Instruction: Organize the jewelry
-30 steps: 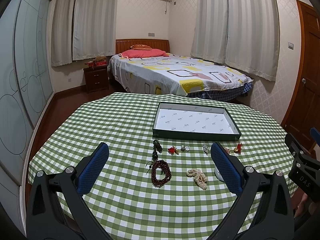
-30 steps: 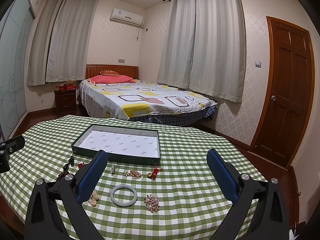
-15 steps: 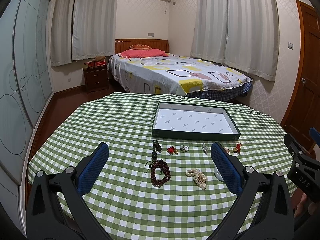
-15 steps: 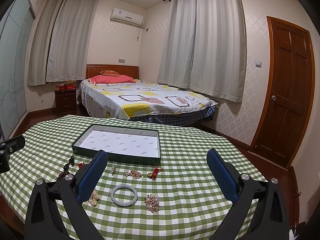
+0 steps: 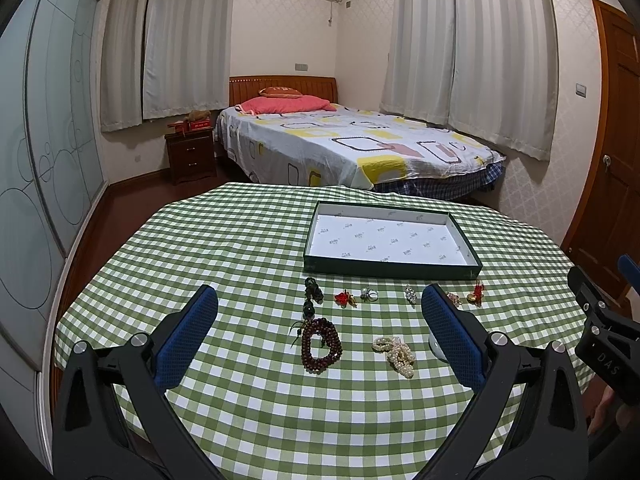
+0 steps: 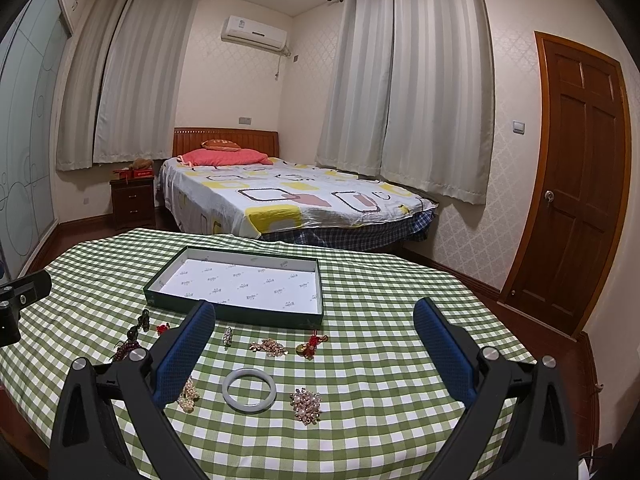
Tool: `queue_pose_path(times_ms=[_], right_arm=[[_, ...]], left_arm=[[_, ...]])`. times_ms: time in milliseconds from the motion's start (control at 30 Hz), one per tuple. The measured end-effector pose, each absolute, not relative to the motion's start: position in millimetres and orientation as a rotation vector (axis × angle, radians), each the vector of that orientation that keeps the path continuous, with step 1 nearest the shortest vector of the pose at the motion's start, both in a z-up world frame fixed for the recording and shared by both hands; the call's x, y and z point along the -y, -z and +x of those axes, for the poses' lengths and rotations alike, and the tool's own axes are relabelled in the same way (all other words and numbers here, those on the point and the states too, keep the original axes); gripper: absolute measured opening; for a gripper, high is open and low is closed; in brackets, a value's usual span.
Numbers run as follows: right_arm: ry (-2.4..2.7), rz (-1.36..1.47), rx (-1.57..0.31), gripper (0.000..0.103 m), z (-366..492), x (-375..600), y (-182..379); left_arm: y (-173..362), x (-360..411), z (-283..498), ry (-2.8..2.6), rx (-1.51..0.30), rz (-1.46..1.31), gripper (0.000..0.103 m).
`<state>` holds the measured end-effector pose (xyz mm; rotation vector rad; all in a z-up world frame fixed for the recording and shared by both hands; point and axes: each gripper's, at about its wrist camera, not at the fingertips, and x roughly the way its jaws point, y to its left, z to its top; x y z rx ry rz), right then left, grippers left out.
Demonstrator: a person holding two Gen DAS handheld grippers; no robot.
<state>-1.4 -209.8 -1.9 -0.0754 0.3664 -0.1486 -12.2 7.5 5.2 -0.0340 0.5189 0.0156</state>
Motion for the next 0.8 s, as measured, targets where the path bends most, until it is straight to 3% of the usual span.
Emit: queue_pose_path(times_ms=[300,800], right_arm=[[0.133,-0.082,-0.404,0.097,14,215,28],[0.061,-0.026,-0.582,0.096,62,238,105]], left_arm=[[14,-9,3,0.011,-0.53,-0.038,0.099],[95,-20,58,0.008,-0.681,-0.065,0.099]])
